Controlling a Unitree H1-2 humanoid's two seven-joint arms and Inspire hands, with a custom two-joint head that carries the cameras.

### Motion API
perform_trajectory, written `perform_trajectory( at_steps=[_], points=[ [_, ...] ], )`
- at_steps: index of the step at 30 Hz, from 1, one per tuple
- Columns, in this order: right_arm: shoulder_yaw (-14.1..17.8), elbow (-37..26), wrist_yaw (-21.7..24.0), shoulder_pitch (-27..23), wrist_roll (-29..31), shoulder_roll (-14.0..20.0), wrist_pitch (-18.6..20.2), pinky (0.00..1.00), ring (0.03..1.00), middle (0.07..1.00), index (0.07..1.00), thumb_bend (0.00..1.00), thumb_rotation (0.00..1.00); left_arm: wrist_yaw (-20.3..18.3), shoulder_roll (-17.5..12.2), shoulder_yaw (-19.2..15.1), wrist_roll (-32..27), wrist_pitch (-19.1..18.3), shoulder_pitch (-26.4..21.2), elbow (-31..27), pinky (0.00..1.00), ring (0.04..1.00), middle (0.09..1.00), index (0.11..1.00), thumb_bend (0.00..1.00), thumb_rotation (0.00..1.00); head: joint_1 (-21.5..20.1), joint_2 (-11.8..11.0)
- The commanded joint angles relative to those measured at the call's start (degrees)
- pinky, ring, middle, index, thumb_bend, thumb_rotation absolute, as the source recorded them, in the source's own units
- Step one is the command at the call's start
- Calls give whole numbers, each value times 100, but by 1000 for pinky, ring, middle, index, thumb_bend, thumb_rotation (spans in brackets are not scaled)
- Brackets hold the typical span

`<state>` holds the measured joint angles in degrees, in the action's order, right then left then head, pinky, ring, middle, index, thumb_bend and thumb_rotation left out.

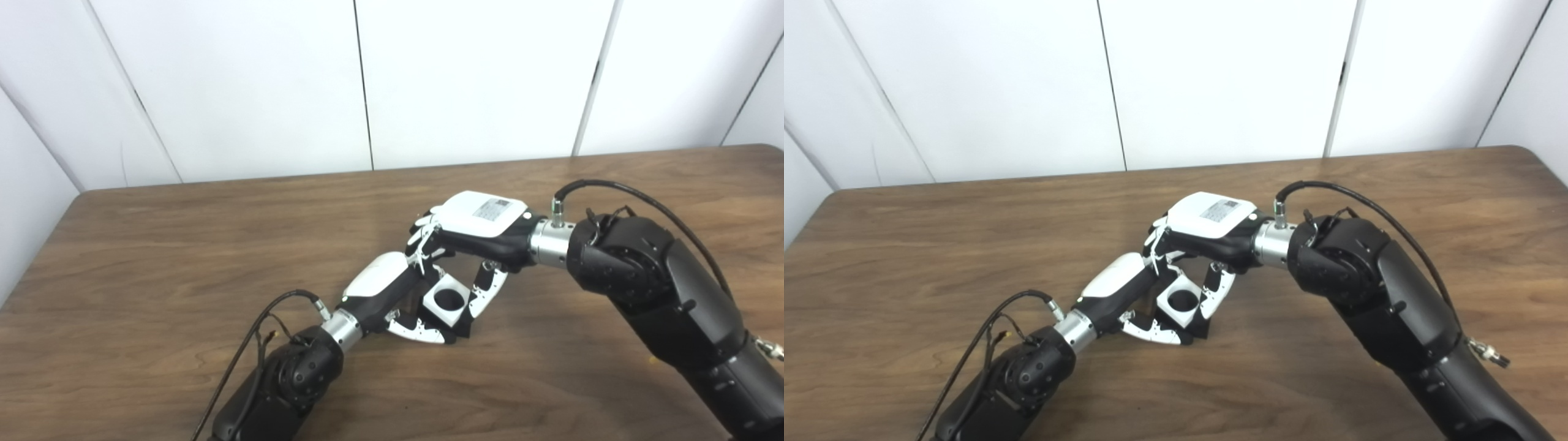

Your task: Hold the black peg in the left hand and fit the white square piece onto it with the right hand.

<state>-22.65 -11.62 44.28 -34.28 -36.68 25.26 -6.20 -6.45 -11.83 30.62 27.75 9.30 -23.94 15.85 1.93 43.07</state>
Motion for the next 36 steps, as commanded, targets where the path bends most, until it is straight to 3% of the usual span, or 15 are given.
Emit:
perform_trajectory(
  at_steps=[1, 36],
  points=[
    [47, -33, -164, -212, 31, 17, -89, 924, 896, 811, 480, 519, 143, -279, -86, 220, 470, -251, 180, 228, 1000, 1000, 946, 492, 517, 89, 5, 4],
    [91, 39, -176, -209, -16, 123, 14, 934, 903, 815, 483, 520, 143, -330, -105, 205, 466, -296, 208, 141, 1000, 1000, 946, 493, 518, 87, -11, 54]
  ],
)
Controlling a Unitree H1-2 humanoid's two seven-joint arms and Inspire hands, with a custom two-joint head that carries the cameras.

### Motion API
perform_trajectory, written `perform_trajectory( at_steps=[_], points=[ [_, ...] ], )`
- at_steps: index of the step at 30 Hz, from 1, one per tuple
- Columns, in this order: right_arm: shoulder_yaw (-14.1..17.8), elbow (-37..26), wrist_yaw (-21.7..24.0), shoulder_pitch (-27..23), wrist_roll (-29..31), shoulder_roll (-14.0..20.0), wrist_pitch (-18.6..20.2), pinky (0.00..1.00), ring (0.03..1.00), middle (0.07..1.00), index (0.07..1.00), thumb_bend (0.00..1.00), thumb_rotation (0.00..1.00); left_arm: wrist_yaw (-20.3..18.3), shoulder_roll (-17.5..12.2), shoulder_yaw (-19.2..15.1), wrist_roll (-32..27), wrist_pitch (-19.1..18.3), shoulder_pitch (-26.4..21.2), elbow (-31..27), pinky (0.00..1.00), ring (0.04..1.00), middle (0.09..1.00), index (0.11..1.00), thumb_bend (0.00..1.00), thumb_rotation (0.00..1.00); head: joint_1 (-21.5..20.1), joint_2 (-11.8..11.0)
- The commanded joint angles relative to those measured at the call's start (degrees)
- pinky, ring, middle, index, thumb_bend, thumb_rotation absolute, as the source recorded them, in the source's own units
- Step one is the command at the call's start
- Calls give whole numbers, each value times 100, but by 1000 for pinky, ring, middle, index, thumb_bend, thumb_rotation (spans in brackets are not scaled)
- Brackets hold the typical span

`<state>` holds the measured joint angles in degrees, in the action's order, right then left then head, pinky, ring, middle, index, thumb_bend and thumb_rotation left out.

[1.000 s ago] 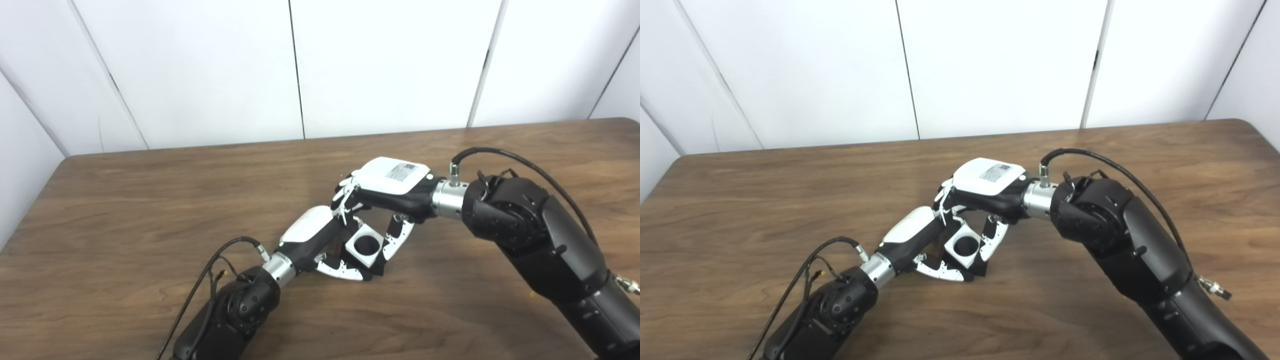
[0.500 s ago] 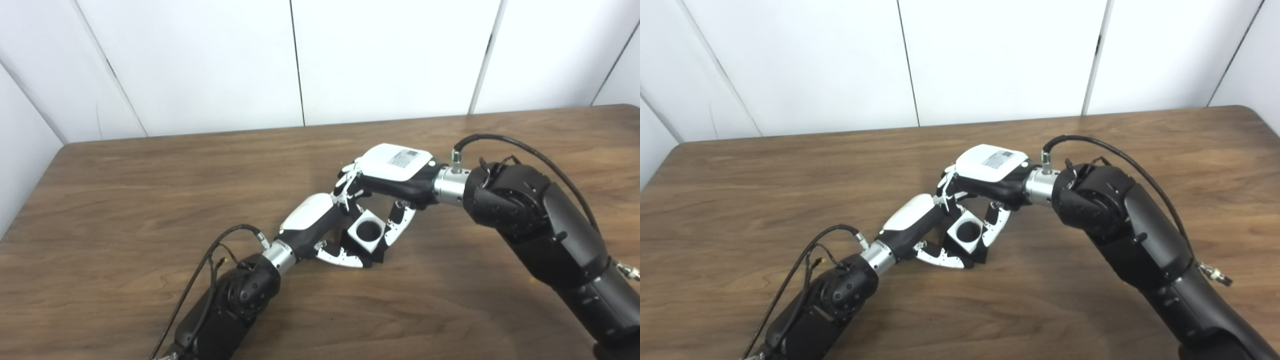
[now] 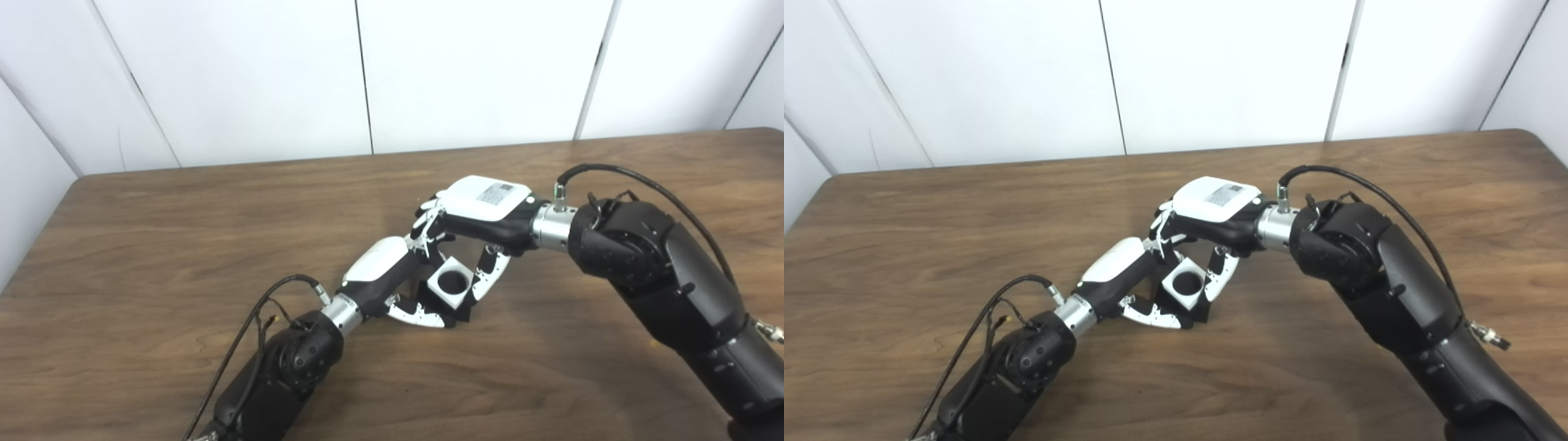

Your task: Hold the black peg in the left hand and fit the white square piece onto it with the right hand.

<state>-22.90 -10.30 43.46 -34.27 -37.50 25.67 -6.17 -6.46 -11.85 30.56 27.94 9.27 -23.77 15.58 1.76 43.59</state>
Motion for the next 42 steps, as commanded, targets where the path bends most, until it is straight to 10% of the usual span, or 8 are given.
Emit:
perform_trajectory(
  at_steps=[1, 9, 26, 42],
  points=[
    [114, -104, -66, -212, 60, 82, 45, 938, 904, 821, 488, 521, 149, -322, -104, 210, 443, -277, 188, 181, 1000, 1000, 946, 493, 517, 87, 6, 1],
    [112, -236, 195, -225, 77, 85, 389, 964, 931, 897, 810, 931, 380, -355, -115, 210, 448, -318, 187, 143, 1000, 1000, 948, 493, 517, 88, -8, 18],
    [73, -295, 280, -252, 60, 155, 497, 964, 939, 914, 829, 939, 379, -389, -125, 218, 429, -364, 183, 105, 1000, 1000, 946, 493, 517, 89, -1, 36],
    [663, -153, 59, -773, 444, 491, 451, 870, 883, 865, 775, 822, 252, -318, -163, 202, 397, -197, 182, 214, 1000, 1000, 946, 492, 518, 87, -102, -45]
  ],
)
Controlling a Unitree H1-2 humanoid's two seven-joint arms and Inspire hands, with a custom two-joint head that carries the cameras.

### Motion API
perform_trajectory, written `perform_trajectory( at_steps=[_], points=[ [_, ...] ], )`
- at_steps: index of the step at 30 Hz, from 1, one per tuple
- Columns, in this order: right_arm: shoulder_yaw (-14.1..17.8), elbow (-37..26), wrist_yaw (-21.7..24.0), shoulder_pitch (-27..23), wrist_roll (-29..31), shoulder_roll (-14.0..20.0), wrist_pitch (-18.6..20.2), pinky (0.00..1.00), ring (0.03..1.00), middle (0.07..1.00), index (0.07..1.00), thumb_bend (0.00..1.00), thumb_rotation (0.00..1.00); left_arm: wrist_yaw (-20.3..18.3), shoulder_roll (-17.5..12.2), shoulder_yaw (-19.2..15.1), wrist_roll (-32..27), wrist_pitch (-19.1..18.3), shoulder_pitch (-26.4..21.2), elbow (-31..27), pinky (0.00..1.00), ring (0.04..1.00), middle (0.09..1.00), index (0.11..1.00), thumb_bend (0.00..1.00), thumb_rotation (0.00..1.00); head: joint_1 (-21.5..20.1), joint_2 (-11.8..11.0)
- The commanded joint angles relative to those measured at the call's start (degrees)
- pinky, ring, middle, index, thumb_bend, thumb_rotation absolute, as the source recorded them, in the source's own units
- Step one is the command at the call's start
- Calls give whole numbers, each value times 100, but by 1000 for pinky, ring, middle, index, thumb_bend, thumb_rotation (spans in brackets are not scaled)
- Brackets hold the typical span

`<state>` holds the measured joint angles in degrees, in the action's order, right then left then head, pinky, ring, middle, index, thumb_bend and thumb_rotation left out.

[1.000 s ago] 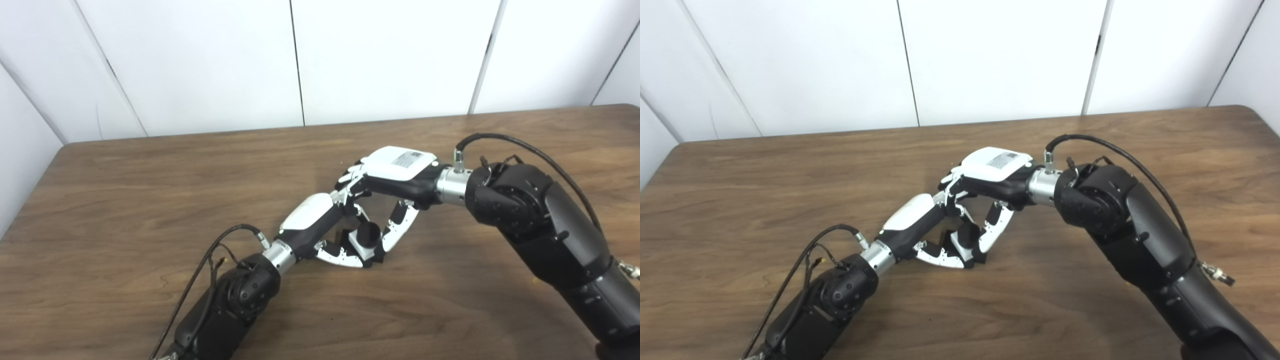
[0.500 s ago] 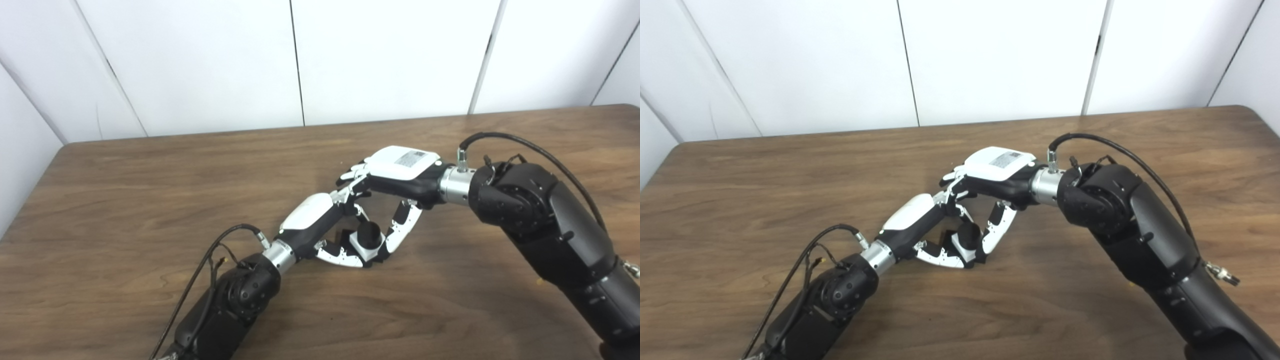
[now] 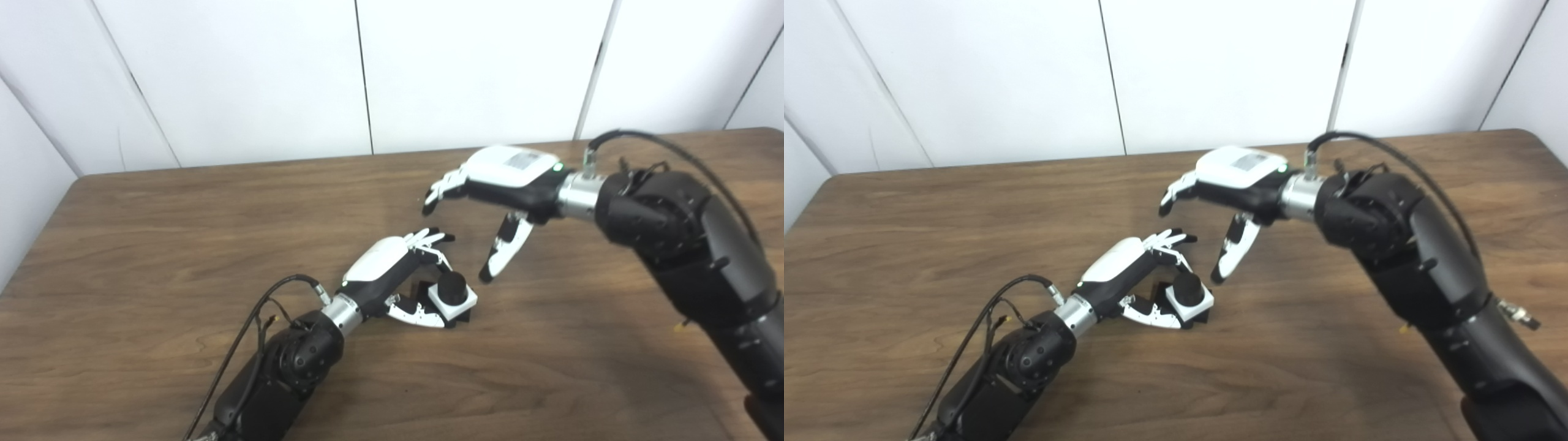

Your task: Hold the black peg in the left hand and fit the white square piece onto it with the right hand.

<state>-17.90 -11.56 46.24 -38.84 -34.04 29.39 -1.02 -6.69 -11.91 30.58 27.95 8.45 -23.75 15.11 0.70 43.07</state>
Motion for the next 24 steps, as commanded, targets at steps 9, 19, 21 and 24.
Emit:
perform_trajectory(
  at_steps=[9, 19, 21, 24],
  points=[
    [1097, -119, -800, -1, 586, 88, 425, 718, 843, 836, 730, 796, 174, -337, -183, 208, 415, -174, 191, 248, 1000, 1000, 946, 493, 518, 86, -34, -46],
    [2301, -195, -2325, 1310, 1506, -997, 1254, 655, 795, 805, 714, 720, 101, -356, -234, 202, 366, -117, 242, 260, 1000, 1000, 945, 493, 518, 87, -171, -140],
    [2635, -189, -2601, 1588, 1909, -1421, 1620, 666, 793, 814, 729, 721, 134, -342, -244, 201, 358, -76, 258, 289, 1000, 1000, 944, 493, 518, 86, -221, -171],
    [2987, -261, -2903, 1799, 2499, -1920, 2127, 701, 790, 814, 744, 732, 156, -305, -255, 187, 349, -11, 278, 321, 1000, 1000, 941, 493, 518, 86, -253, -180]
  ],
)
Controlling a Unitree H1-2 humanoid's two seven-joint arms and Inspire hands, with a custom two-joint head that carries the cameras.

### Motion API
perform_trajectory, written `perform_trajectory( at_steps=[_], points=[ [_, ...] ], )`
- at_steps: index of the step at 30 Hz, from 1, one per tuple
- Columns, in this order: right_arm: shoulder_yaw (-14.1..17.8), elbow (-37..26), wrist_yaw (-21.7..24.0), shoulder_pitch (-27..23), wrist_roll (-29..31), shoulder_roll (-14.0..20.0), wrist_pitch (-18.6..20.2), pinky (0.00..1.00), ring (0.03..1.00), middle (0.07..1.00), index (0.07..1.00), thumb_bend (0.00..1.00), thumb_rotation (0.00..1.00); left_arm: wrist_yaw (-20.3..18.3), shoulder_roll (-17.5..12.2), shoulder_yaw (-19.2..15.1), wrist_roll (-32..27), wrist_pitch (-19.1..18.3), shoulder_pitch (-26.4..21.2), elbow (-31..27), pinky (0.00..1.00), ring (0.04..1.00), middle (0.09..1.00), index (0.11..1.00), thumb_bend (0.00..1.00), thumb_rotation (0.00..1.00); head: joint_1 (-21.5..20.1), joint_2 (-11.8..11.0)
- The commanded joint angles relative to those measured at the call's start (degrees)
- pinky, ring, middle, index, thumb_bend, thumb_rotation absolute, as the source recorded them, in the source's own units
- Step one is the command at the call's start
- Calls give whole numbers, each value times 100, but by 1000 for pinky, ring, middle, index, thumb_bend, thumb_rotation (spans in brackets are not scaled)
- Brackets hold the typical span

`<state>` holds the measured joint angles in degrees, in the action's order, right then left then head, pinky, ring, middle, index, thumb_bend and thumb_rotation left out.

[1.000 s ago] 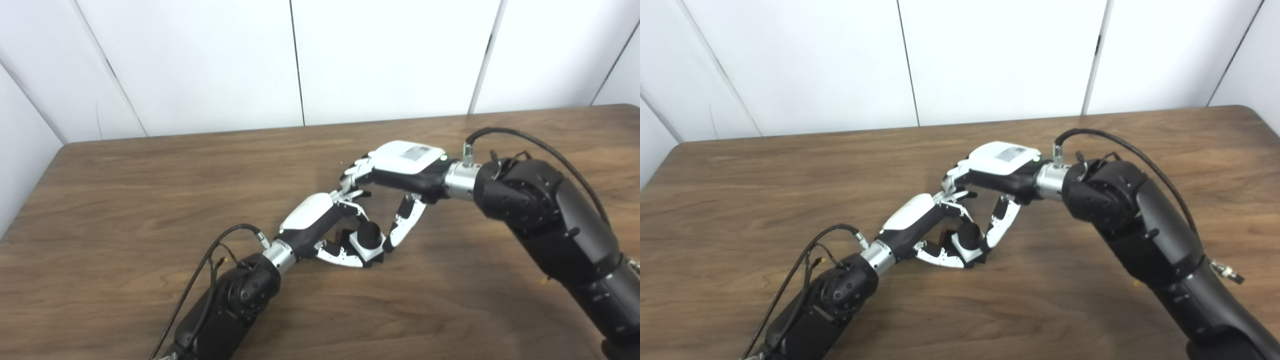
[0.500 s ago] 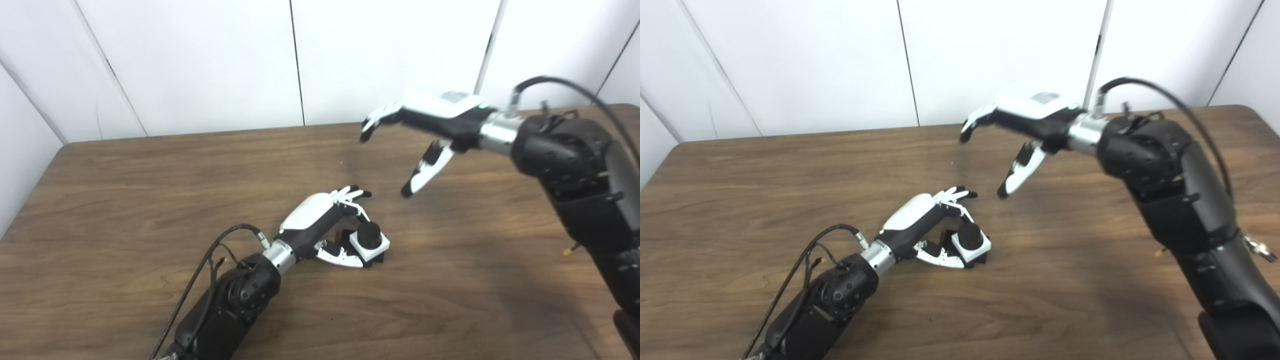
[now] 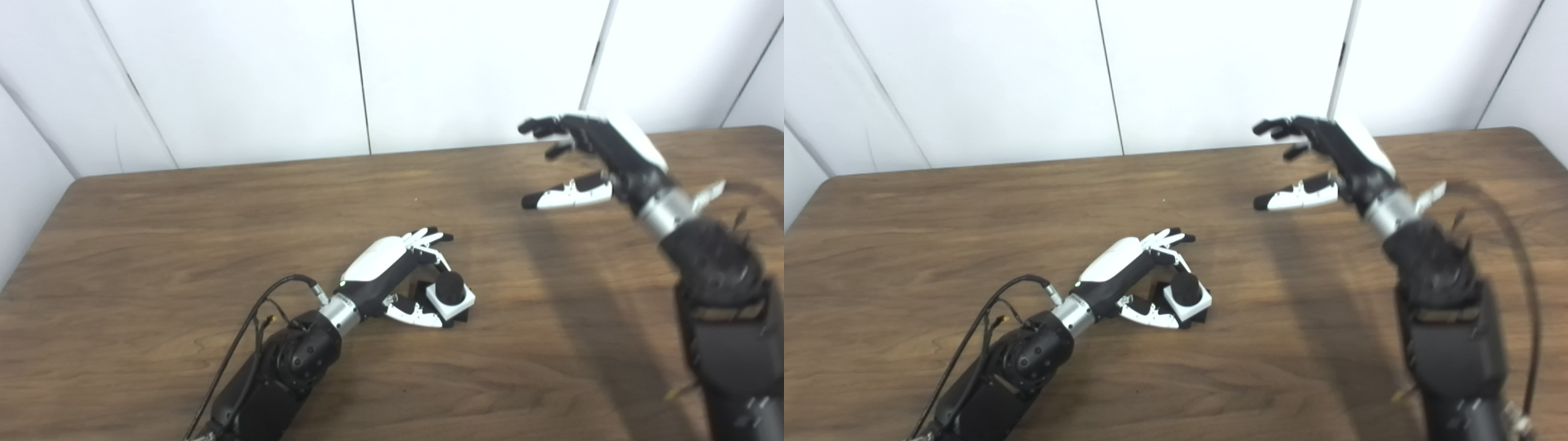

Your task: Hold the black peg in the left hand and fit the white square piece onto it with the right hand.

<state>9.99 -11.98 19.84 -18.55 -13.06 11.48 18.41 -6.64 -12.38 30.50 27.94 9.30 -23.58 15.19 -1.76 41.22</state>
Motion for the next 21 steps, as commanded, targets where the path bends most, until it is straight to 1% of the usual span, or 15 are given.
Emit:
perform_trajectory(
  at_steps=[1, 2, 4, 7, 10, 13, 14, 15, 17, 19, 21],
  points=[
    [390, -248, -405, -177, 731, -392, 404, 709, 793, 815, 750, 729, 142, -311, -212, 188, 342, -87, 267, 324, 1000, 1000, 941, 493, 518, 86, -19, -6],
    [577, -254, -520, -114, 1099, -655, 542, 715, 798, 812, 747, 740, 137, -307, -216, 183, 344, -72, 274, 335, 1000, 1000, 941, 493, 518, 86, -28, -12],
    [859, -287, -755, -1, 1679, -1108, 756, 736, 785, 837, 762, 705, 156, -323, -223, 180, 367, -88, 291, 323, 1000, 1000, 945, 493, 517, 87, -43, -25],
    [992, -324, -1124, 114, 2304, -1461, 848, 730, 806, 864, 792, 683, 180, -292, -229, 179, 402, -63, 313, 329, 1000, 1000, 945, 495, 517, 88, -66, -44],
    [881, -377, -1544, 211, 2629, -1566, 850, 700, 795, 856, 792, 704, 218, -308, -243, 175, 403, -82, 328, 298, 1000, 1000, 945, 496, 516, 88, -89, -44],
    [699, -420, -1699, 311, 2728, -1515, 849, 703, 799, 847, 790, 693, 228, -340, -258, 181, 420, -130, 339, 245, 1000, 1000, 947, 497, 516, 89, -88, -47],
    [647, -428, -1724, 339, 2744, -1492, 849, 706, 802, 845, 798, 687, 225, -342, -262, 180, 423, -135, 344, 232, 1000, 1000, 947, 621, 740, 258, -95, -56],
    [595, -435, -1750, 365, 2763, -1466, 848, 708, 803, 845, 801, 689, 223, -345, -267, 176, 418, -134, 350, 219, 997, 1000, 947, 655, 781, 293, -100, -59],
    [471, -443, -1793, 412, 2753, -1379, 847, 709, 802, 847, 804, 696, 221, -381, -286, 146, 354, -145, 369, 170, 986, 1000, 948, 714, 831, 342, -109, -64],
    [385, -439, -1801, 449, 2736, -1304, 835, 711, 799, 847, 804, 693, 216, -451, -309, 57, 157, -133, 408, 83, 981, 1000, 952, 782, 896, 394, -94, -58],
    [341, -421, -1805, 472, 2787, -1265, 824, 718, 797, 844, 798, 698, 205, -565, -347, -71, -79, -146, 467, -60, 988, 1000, 967, 886, 971, 435, -73, -70]
  ],
)
